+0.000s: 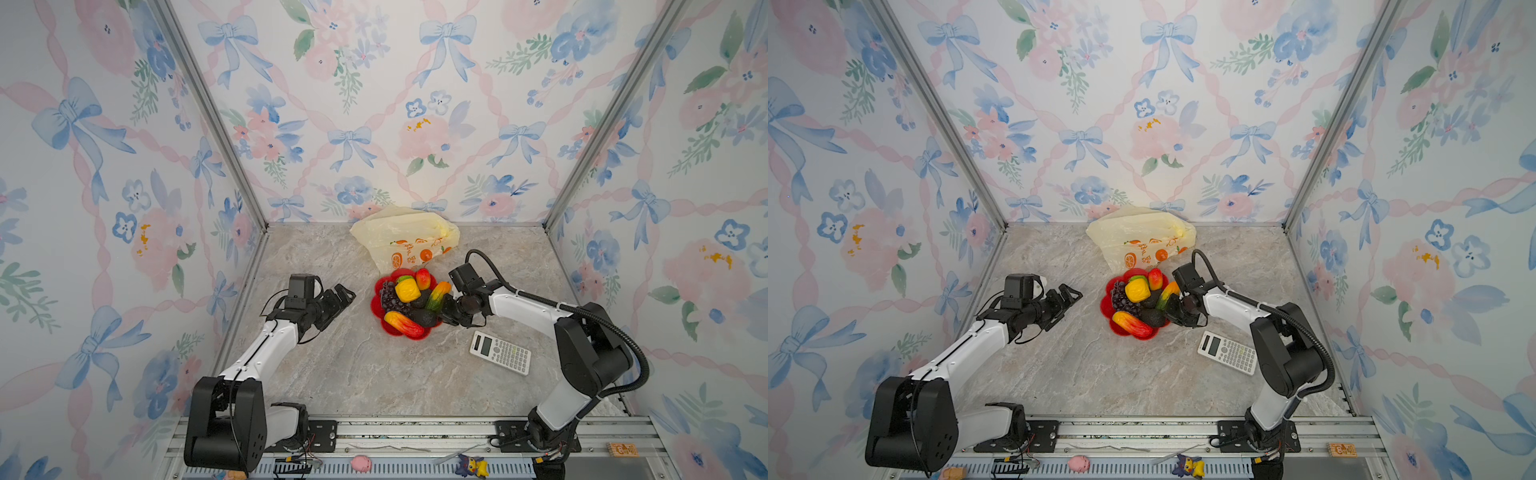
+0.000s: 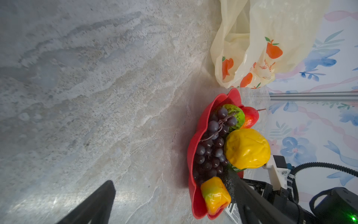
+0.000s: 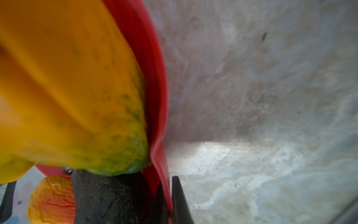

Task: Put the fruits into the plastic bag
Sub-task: 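Grip the red bowl rim with the right gripper and drag it toward the robot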

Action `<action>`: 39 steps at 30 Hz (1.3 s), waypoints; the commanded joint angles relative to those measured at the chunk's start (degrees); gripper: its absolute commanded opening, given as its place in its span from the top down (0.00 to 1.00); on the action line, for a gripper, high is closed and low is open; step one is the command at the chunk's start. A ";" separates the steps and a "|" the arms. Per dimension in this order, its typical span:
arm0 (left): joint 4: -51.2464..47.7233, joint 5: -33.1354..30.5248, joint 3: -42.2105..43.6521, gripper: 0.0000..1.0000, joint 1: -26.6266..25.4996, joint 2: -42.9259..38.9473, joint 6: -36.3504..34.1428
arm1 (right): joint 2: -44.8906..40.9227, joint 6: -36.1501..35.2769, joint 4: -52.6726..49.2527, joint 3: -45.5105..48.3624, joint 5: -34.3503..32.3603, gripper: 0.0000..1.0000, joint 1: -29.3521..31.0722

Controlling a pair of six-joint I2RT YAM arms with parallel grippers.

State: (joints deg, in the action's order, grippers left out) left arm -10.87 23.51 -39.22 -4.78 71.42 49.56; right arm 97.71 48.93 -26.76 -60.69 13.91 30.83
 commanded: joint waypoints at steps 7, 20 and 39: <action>-1.05 1.26 1.01 0.02 0.04 -0.58 -1.29 | 0.24 -6.90 -10.69 5.33 -1.13 1.00 3.45; -1.07 1.19 -0.05 0.02 -0.54 0.78 -1.48 | -7.89 -14.37 -16.52 11.63 -3.91 1.00 -0.62; -0.96 1.45 -2.44 0.02 -1.20 4.20 -2.45 | -12.63 -19.35 -21.27 13.87 -6.08 0.77 -8.41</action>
State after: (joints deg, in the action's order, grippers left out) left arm -10.87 24.10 -40.25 -5.61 74.78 48.49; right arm 85.41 31.05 -39.48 -48.29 14.13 23.44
